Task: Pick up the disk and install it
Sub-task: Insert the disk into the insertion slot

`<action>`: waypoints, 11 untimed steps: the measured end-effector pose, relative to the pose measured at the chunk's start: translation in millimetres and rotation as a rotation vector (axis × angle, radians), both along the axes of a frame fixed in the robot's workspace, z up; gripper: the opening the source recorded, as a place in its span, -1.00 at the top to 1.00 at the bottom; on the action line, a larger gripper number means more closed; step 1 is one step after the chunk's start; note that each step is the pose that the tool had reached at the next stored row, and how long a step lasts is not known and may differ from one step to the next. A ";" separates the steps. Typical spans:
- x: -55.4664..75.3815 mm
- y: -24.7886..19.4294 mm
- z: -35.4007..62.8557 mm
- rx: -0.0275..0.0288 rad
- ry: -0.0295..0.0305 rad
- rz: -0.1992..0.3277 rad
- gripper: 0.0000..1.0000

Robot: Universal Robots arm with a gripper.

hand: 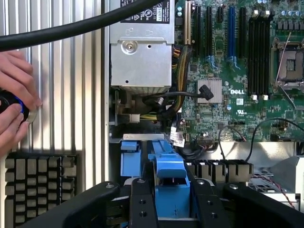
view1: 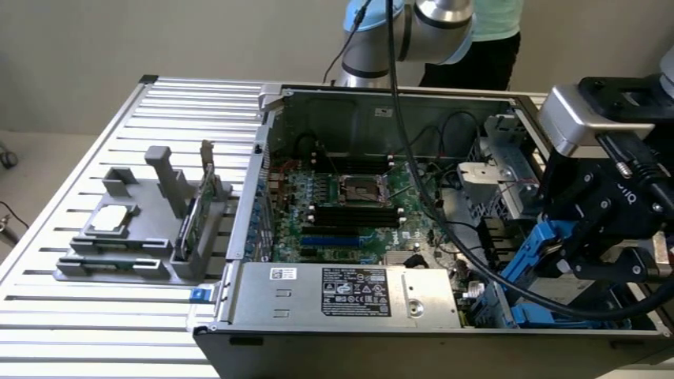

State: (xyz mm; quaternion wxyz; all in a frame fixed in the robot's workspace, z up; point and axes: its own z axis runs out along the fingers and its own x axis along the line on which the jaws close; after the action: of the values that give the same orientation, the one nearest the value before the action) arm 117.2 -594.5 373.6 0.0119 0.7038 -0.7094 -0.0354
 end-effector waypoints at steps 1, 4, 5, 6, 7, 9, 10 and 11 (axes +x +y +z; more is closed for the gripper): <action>0.0 -0.2 -0.8 -0.0002 0.0009 0.000 0.35; 0.0 -1.0 -4.1 0.0000 0.0043 0.000 0.35; 0.0 -1.3 -5.1 -0.0001 0.0054 0.000 0.35; 0.0 -1.5 -6.1 -0.0002 0.0065 0.000 0.35; 0.0 -1.7 -7.1 -0.0002 0.0078 0.000 0.35; 0.0 -2.1 -8.5 -0.0005 0.0106 0.000 0.35; 0.0 -2.1 -8.7 -0.0008 0.0124 0.000 0.35; -0.2 -2.1 -8.9 -0.0007 0.0138 0.000 0.32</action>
State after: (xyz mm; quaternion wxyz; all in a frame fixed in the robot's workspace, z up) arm 117.0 -596.6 364.7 0.0170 0.7034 -0.7094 -0.0400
